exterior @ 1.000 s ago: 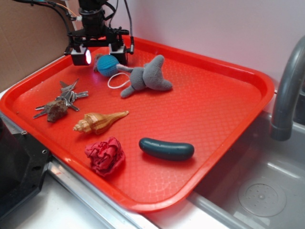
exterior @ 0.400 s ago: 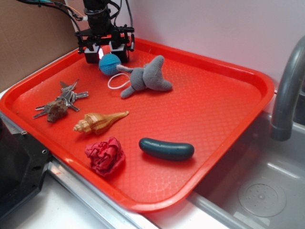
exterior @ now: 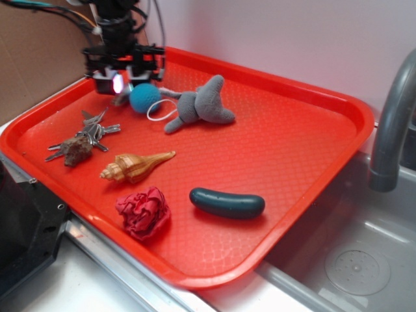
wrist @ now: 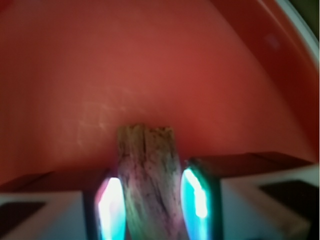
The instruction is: Grab the wood chip.
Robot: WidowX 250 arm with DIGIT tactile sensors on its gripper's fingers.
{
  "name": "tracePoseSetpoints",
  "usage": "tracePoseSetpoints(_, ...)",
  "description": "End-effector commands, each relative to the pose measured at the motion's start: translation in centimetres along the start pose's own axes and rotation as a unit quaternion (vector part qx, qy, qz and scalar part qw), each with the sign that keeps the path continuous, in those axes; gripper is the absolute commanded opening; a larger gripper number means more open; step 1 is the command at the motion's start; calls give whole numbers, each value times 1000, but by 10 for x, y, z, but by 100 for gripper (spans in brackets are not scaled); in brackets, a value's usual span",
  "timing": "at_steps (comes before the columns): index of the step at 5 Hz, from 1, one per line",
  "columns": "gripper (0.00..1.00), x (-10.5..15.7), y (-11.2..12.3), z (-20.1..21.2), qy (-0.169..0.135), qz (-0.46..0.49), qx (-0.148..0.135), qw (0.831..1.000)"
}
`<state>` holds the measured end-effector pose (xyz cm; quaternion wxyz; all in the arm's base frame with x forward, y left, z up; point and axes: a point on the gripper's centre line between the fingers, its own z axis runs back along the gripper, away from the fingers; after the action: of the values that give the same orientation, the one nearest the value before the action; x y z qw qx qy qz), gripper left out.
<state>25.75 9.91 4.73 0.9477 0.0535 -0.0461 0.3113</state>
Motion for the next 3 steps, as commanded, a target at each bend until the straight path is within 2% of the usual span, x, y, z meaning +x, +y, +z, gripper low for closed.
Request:
tracePoseSetpoints(1, 0, -42, -4, 121, -69, -18, -123, 990)
tracePoseSetpoints(2, 0, -52, -16, 165, -27, -72, -144, 987)
tracePoseSetpoints(3, 0, -72, -34, 181, 0, -121, -139, 983)
